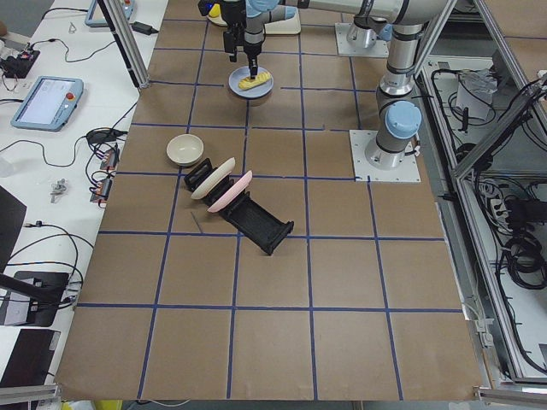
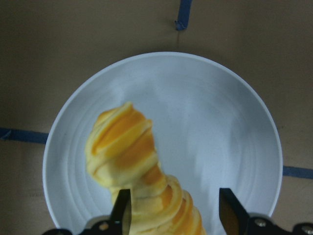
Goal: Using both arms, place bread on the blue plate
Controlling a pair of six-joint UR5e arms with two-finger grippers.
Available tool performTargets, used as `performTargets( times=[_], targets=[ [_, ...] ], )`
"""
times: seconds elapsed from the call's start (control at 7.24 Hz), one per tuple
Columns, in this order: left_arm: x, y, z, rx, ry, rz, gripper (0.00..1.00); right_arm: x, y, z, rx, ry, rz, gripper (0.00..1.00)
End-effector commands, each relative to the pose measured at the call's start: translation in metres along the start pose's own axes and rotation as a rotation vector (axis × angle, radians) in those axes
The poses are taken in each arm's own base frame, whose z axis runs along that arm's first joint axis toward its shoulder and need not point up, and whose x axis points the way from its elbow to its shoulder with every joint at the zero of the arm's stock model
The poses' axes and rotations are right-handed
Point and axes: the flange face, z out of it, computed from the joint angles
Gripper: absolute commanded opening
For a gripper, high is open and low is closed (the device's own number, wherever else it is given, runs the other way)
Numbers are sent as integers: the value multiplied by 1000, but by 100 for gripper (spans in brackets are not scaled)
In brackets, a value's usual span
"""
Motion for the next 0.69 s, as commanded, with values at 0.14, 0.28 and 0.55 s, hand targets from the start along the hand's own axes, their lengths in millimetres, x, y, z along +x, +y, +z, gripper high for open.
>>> performTargets(
  times=[0.14,0.28,0.55],
  targets=[
    [1,6,-7,12,-2,-25,100,2,0,-2,1,9,-9,100],
    [1,6,-9,17,-3,-27,100,11,1,-9,9,10,-3,100],
    [1,7,-9,16,-1,-27,100,64,-9,-56,59,17,25,100]
  ],
)
